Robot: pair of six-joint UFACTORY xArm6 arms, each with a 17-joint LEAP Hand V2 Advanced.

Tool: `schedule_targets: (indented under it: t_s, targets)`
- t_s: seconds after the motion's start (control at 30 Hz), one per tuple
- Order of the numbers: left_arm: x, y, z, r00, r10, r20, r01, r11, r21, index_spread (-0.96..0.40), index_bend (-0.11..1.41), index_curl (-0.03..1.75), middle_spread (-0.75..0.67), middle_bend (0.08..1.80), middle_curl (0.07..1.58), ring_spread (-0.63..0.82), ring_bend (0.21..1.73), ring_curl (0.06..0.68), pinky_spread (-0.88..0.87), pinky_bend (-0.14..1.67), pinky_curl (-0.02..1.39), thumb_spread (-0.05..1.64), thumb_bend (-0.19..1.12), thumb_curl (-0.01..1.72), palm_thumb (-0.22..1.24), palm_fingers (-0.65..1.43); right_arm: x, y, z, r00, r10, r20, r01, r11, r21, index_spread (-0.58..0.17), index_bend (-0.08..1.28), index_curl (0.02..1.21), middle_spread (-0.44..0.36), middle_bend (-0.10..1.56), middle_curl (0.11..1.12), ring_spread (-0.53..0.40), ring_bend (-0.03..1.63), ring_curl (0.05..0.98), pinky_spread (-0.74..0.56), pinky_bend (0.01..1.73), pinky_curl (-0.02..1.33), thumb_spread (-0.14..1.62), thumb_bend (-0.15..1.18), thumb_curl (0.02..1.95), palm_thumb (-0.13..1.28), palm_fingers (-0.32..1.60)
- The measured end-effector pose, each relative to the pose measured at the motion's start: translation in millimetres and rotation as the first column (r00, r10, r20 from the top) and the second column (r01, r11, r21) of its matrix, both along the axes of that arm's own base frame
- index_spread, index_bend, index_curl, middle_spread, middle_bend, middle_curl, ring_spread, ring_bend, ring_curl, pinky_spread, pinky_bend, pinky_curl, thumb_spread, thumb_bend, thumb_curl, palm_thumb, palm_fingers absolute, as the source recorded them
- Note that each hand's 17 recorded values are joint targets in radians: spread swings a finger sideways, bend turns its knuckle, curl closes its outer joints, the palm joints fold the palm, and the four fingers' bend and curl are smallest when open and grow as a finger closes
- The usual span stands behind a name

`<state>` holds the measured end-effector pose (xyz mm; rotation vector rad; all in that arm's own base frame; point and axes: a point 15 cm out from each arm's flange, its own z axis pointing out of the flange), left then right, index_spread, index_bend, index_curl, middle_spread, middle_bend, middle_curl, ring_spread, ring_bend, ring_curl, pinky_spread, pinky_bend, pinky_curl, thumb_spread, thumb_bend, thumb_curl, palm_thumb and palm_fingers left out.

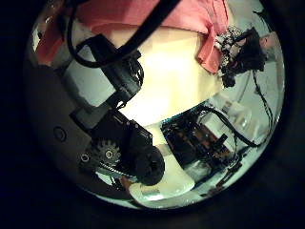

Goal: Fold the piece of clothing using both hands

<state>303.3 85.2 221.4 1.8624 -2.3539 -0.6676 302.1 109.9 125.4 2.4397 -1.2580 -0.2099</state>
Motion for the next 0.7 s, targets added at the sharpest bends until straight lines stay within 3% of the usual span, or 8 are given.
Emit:
schedule_targets:
  t_s: [0.3,0.53,0.7]
  targets:
    - [-23.4,-6.1,20.5,0.997,-0.040,-0.059,0.038,0.999,-0.033,-0.66,0.37,0.91,-0.46,1.11,0.60,-0.56,0.95,0.453,-0.77,0.79,0.47,1.53,0.41,1.33,0.73,1.14,-10.6,-28.0,54.0,0.998,-0.060,0.023,0.060,0.998,0.015,-0.335,0.95,0.76,-0.177,1.14,0.78,-0.251,1.24,0.654,-0.35,1.15,0.70,1.21,0.06,0.45,1.08,1.16]
    - [-49.0,-11.1,54.6,0.987,-0.093,-0.130,0.086,0.995,-0.058,-0.67,0.36,0.93,-0.46,1.11,0.60,-0.56,0.95,0.454,-0.77,0.78,0.48,1.52,0.42,1.36,0.72,1.14,-26.8,-40.9,116.1,0.991,-0.083,0.107,0.077,0.995,0.056,-0.320,1.00,0.83,-0.169,1.21,0.81,-0.245,1.30,0.695,-0.31,1.20,0.78,1.26,0.05,0.48,1.10,1.09]
    - [-59.6,-19.7,82.6,0.983,-0.121,-0.136,0.113,0.992,-0.065,-0.68,0.34,0.94,-0.46,1.11,0.60,-0.56,0.95,0.456,-0.78,0.76,0.48,1.51,0.43,1.38,0.70,1.13,-38.1,-40.7,155.7,0.982,-0.113,0.153,0.098,0.989,0.107,-0.312,1.00,0.85,-0.164,1.22,0.82,-0.240,1.31,0.705,-0.30,1.20,0.81,1.28,0.03,0.50,1.10,1.08]
